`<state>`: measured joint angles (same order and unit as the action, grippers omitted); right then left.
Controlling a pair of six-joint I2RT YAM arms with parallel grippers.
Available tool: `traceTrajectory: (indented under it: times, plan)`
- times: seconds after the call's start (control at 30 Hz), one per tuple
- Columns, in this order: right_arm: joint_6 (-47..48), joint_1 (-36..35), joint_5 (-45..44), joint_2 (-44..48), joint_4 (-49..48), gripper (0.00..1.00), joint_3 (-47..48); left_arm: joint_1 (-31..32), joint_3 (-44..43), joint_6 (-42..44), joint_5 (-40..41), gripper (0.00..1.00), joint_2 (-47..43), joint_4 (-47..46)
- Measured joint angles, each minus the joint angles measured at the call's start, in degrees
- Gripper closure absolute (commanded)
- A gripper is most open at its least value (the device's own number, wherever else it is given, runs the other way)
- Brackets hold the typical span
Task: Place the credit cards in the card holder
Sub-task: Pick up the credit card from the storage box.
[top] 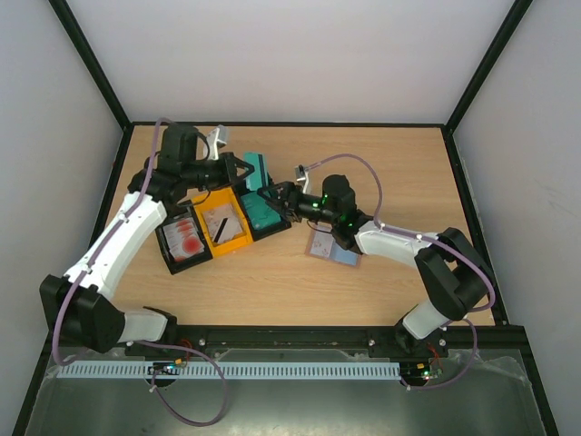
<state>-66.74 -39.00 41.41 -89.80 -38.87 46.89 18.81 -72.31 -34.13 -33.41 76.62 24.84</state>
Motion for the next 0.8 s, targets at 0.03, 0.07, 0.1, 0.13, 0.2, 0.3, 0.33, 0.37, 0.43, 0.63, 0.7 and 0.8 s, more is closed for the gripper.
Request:
traceTrajectory:
  times: [0.03, 0.07, 0.1, 0.13, 0.2, 0.3, 0.33, 0.37, 0.43, 0.63, 0.7, 0.8]
  plan:
    - [-1.5, 0.0, 0.8, 0.0, -1.6, 0.34, 0.3, -0.1, 0.3, -1.1, -0.8, 0.97, -0.5, -1.0]
    - [-2.2, 0.0, 1.2, 0.0, -2.4, 0.37, 0.5, -0.3, 0.5, -2.0, -1.4, 0.98, -0.9, -1.7]
    - [-3.2, 0.0, 1.6, 0.0, -3.9, 0.40, 0.5, -0.7, 0.7, -2.9, -2.2, 0.98, -1.1, -2.5]
    - [-4.4, 0.0, 1.8, 0.0, -5.1, 0.41, 0.5, -0.8, 0.8, -3.7, -2.8, 0.98, -1.3, -3.2]
    - [-6.5, 0.0, 2.3, 0.0, -7.2, 0.43, 0.5, -0.9, 1.2, -4.7, -3.7, 0.97, -1.6, -4.4]
    - [-9.9, 0.0, 2.4, 0.0, -11.5, 0.46, 0.4, -1.1, 1.7, -6.1, -5.4, 0.98, -2.3, -5.8]
    - [-11.0, 0.0, 2.4, 0.0, -13.0, 0.49, 0.4, -1.1, 2.0, -6.4, -6.1, 0.98, -2.5, -6.0]
    - [-12.1, 0.0, 2.4, 0.0, -14.6, 0.51, 0.3, -1.2, 2.3, -6.7, -6.7, 0.98, -2.8, -6.1]
    - [-14.4, 0.2, 2.4, -0.3, -17.8, 0.58, 0.3, -1.3, 2.8, -7.1, -7.8, 0.98, -3.2, -6.2]
    - [-18.3, 0.4, 2.6, -2.3, -22.9, 0.89, 0.3, -2.8, 4.2, -7.9, -9.6, 0.95, -4.0, -6.6]
    - [-18.9, 0.4, 2.5, -2.9, -23.1, 0.97, 0.3, -3.1, 4.5, -8.1, -10.0, 0.83, -4.3, -6.9]
    - [-19.1, 0.4, 2.1, -2.9, -23.9, 0.98, 0.6, -3.7, 5.3, -8.1, -10.0, 0.62, -4.5, -6.6]
